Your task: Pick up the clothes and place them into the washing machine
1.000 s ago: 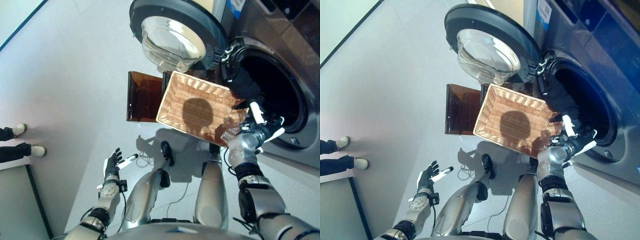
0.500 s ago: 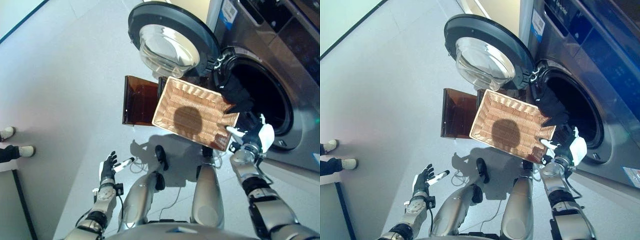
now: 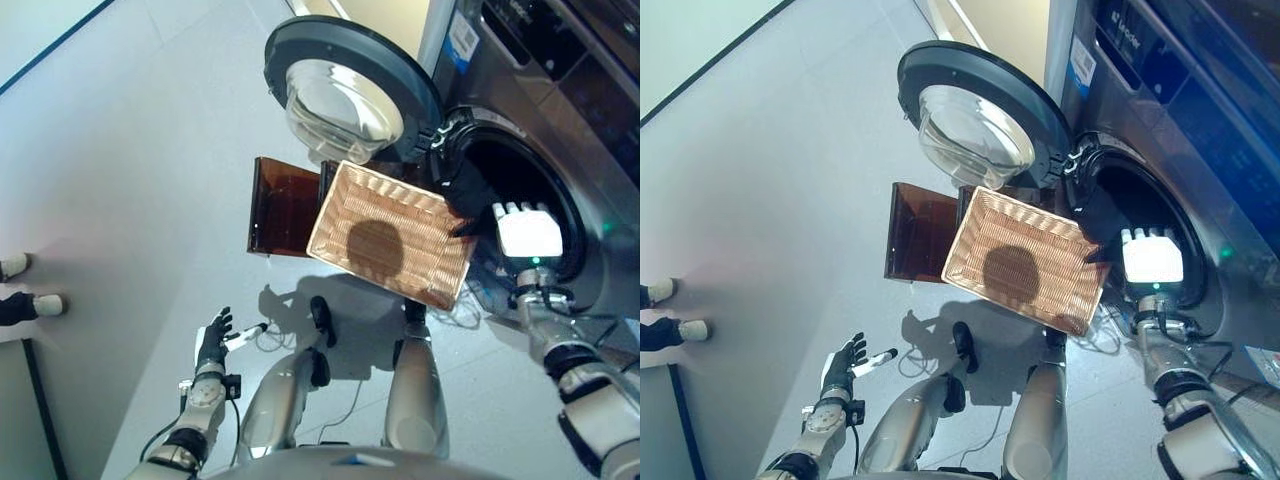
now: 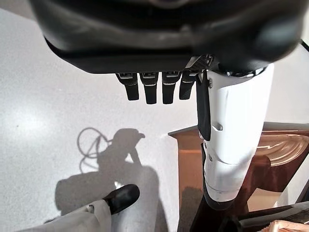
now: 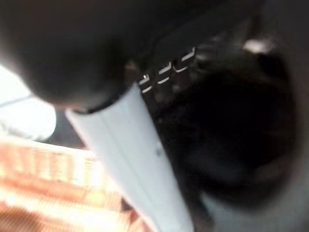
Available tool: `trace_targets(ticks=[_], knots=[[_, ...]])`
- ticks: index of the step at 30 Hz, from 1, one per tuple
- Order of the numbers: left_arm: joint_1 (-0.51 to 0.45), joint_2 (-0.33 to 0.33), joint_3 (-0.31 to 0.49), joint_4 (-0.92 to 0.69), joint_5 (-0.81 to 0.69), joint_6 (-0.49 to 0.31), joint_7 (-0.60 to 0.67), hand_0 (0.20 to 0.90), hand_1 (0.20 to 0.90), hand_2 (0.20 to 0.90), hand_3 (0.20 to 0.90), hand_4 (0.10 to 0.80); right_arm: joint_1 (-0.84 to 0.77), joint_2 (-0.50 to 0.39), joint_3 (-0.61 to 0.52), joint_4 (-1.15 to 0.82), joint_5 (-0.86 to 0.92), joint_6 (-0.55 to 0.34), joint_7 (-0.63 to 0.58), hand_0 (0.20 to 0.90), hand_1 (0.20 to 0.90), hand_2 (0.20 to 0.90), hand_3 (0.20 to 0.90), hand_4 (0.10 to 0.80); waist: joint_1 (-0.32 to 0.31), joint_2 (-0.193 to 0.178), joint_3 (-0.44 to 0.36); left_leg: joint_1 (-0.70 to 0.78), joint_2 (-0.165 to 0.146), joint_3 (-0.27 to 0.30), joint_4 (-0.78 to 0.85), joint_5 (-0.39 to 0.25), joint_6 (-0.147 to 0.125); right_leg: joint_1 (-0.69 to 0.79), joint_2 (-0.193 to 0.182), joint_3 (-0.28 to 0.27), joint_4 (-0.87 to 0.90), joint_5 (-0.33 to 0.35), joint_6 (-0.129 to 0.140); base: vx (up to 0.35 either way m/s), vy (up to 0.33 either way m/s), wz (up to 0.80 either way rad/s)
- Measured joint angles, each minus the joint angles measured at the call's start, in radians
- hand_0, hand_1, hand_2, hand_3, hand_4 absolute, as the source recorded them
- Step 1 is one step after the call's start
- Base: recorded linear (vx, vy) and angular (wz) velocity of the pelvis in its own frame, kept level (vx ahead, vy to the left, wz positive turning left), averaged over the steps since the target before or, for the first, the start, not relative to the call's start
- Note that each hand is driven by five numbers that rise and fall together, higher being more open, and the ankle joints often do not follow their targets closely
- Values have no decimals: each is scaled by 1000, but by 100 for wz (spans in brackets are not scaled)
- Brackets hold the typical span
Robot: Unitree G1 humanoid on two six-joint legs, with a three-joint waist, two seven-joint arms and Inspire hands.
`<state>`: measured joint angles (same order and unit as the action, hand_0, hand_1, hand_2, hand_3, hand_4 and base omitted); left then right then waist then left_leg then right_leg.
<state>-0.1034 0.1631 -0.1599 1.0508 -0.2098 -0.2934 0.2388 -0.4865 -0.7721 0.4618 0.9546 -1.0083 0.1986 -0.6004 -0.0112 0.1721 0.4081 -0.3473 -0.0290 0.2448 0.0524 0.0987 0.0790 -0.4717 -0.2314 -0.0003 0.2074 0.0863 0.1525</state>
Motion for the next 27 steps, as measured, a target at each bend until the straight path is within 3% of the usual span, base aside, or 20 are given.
trace_targets(ticks=[14, 27], knots=[[-7, -1, -16, -7, -37, -20, 0, 900, 900, 900, 900, 800, -212, -16, 128, 50, -23, -2, 35, 900, 900, 900, 900, 800, 25, 0, -2, -29, 0, -4, -3, 1, -1, -25, 0, -13, -1, 2, -3, -1, -7, 2], [-18, -1, -16, -29, -49, -22, 1, 900, 900, 900, 900, 800, -279, -7, 180, 67, -24, -3, 38, 900, 900, 900, 900, 800, 28, 4, 59, -59, -1, -24, -1, 7, -2, -43, -1, -26, 0, 3, -2, -11, -4, 4]])
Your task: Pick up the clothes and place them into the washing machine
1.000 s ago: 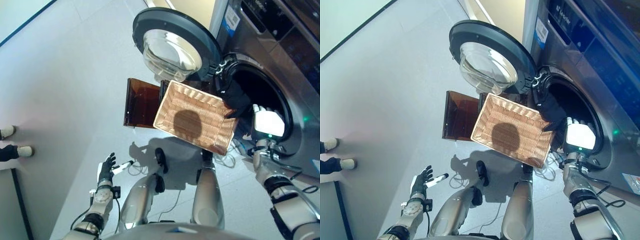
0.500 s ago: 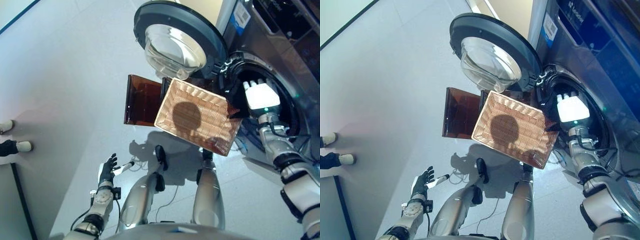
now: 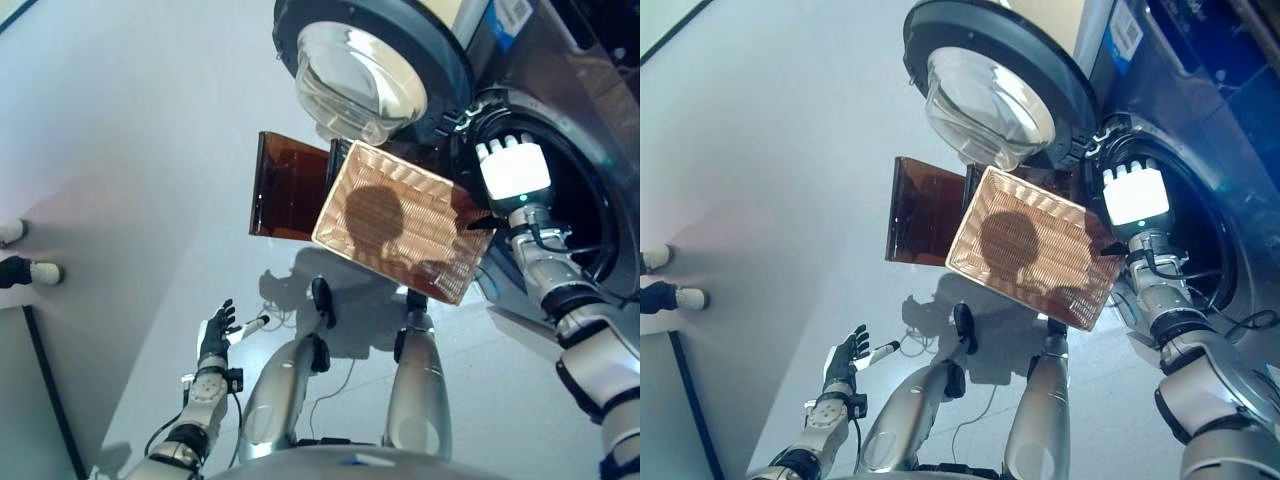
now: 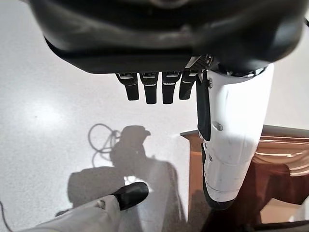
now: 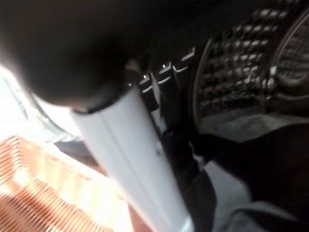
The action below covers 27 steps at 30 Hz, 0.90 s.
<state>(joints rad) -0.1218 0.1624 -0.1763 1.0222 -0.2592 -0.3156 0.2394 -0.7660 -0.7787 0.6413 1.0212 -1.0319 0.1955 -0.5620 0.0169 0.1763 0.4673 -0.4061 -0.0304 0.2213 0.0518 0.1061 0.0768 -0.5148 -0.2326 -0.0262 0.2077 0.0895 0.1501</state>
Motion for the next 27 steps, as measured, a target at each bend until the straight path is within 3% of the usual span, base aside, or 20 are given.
trace_targets(ticks=[9, 19, 27], knots=[[-3, 2, 1, -31, -31, -2, 0, 900, 900, 900, 900, 800, -11, 18, 23, 76, 12, -2, 40, 900, 900, 900, 900, 800, 19, 2, 15, -2, -1, -5, -1, 6, 5, 0, -2, -10, 5, 0, 1, -9, 1, 2], [7, 19, 8, -117, -79, -21, 0, 900, 900, 900, 900, 800, -77, 2, 15, 114, 99, -4, 41, 900, 900, 900, 900, 800, 23, 28, 35, -39, -5, 3, -29, 32, -13, -75, -3, 10, 36, -5, -3, -24, 5, -3], [7, 19, 6, -122, -99, -21, -1, 900, 900, 900, 900, 800, -97, -3, 16, 134, 142, -20, 55, 900, 900, 900, 900, 800, 25, 28, 35, -43, -8, 4, -40, 40, -5, -93, -4, 12, 55, -11, -4, -2, 0, 1]])
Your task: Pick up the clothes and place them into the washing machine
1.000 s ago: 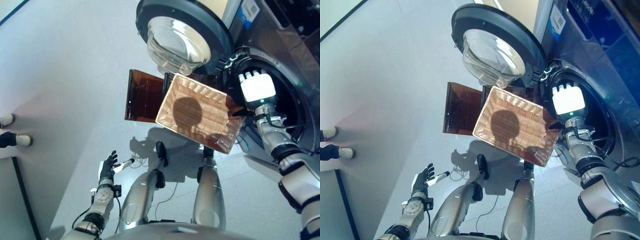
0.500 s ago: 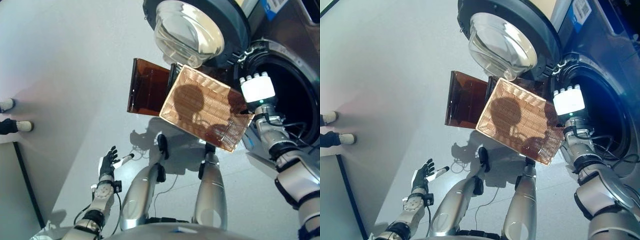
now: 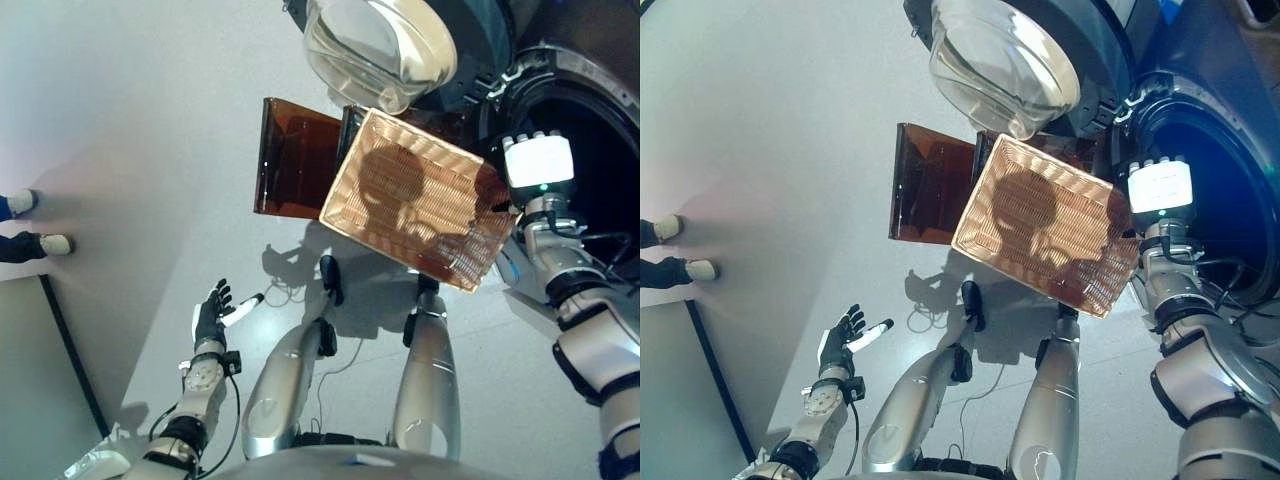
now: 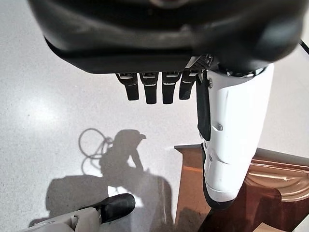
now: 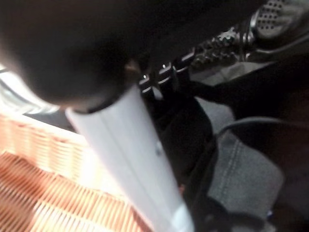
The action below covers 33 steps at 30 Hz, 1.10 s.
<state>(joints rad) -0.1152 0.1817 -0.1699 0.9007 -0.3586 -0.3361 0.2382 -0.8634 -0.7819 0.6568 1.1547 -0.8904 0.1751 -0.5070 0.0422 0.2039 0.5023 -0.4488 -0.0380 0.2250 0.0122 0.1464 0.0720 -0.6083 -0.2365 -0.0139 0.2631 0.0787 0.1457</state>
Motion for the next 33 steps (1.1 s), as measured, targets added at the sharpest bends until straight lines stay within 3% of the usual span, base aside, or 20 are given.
trace_targets(ticks=[6, 24, 25, 26, 27, 28, 33], knots=[[1, 0, -2, -18, -6, 0, -2, 900, 900, 900, 900, 800, -23, -3, 0, 2, 21, -1, 6, 900, 900, 900, 900, 800, 1, 0, 0, -1, -13, 17, -5, -1, -1, -36, -12, 25, 45, -22, 3, -2, -1, -3], [1, 0, -5, -30, -8, 0, -20, 900, 900, 900, 900, 800, -63, -5, 7, 15, 46, -4, 7, 900, 900, 900, 900, 800, 3, 1, 0, -18, -14, 20, -14, 10, -1, -69, -11, 30, 65, -25, -1, 0, 0, 0], [1, 0, -5, -30, -8, 0, -20, 900, 900, 900, 900, 800, -64, -5, 7, 15, 47, -5, 7, 801, 801, 801, 801, 729, 3, 1, 0, -18, -14, 20, -14, 10, -1, -70, -11, 31, 65, -25, -1, 0, 0, 0], [1, 0, -5, -30, -8, 0, -20, 900, 900, 900, 900, 800, -66, -5, 9, 15, 51, -6, 7, 529, 529, 529, 529, 535, 3, 1, 0, -19, -14, 21, -14, 10, -2, -71, -11, 31, 66, -25, -1, 0, 0, 0], [1, 0, -5, -30, -8, 0, -20, 900, 900, 900, 900, 800, -68, -5, 10, 15, 54, -7, 7, 529, 529, 529, 529, 535, 3, 1, 0, -19, -14, 21, -14, 10, -2, -72, -11, 32, 67, -25, -1, 0, 0, 0], [1, 0, -5, -31, -8, 0, -20, 900, 900, 900, 900, 800, -75, -5, 10, 15, 54, -8, 7, 200, 200, 200, 200, 300, 2, 1, -1, -24, -14, 22, -14, 10, -2, -78, -11, 34, 68, -25, -1, 0, 0, 0], [1, 0, -5, -39, -8, 0, -20, 900, 900, 900, 900, 800, -99, -9, 12, 15, 55, -8, 7, 200, 200, 200, 200, 300, 5, 1, -1, -35, -14, 22, -14, 14, -6, -97, -9, 35, 84, -26, -2, 0, -2, 1]])
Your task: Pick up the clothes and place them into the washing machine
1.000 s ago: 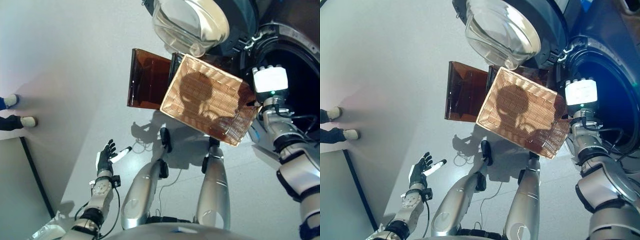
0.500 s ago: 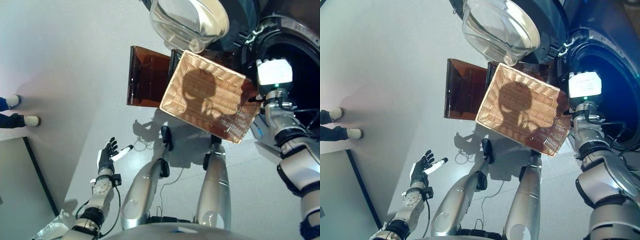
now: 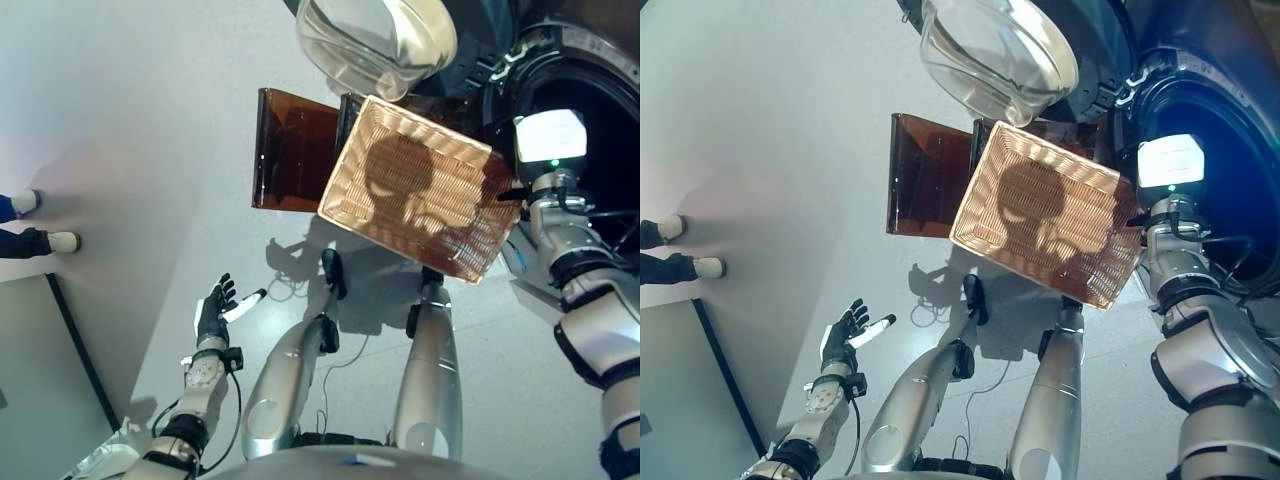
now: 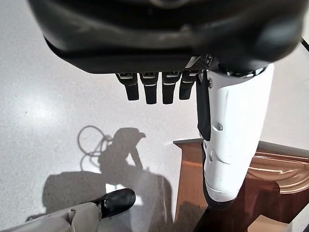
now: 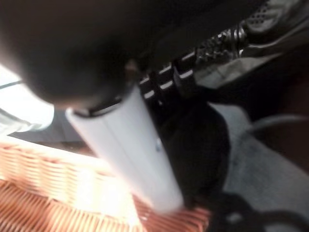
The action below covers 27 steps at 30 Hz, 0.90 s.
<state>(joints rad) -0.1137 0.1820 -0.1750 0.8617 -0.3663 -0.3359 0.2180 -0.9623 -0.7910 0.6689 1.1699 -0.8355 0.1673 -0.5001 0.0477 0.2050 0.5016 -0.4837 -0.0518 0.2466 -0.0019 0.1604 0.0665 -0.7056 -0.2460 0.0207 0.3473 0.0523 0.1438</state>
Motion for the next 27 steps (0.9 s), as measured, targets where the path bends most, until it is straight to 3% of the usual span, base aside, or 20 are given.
trace_targets(ticks=[21, 24, 27], knots=[[0, 0, 0, -1, 0, 0, 0, 900, 900, 900, 900, 800, -1, -12, -14, 23, 37, -17, 1, 200, 200, 200, 200, 300, 0, 0, 0, 4, -1, 3, 0, 4, 0, -1, 0, 5, 7, -3, -3, 0, 0, 0], [0, 0, 0, -4, 0, 0, 0, 900, 900, 900, 900, 800, 14, -6, -83, 20, 103, -23, -1, 200, 200, 200, 200, 300, 1, 0, 0, 4, -1, 3, 0, 4, 0, -1, 0, 5, 7, -3, -4, 0, 0, 0], [0, 0, 0, -8, 0, 0, 0, 900, 900, 900, 900, 800, 37, 23, -231, 23, 268, -54, -12, 200, 200, 200, 200, 300, 0, 0, 0, 6, 0, 3, 1, 4, 1, 2, 0, 5, 9, -2, -3, 0, 0, 0]])
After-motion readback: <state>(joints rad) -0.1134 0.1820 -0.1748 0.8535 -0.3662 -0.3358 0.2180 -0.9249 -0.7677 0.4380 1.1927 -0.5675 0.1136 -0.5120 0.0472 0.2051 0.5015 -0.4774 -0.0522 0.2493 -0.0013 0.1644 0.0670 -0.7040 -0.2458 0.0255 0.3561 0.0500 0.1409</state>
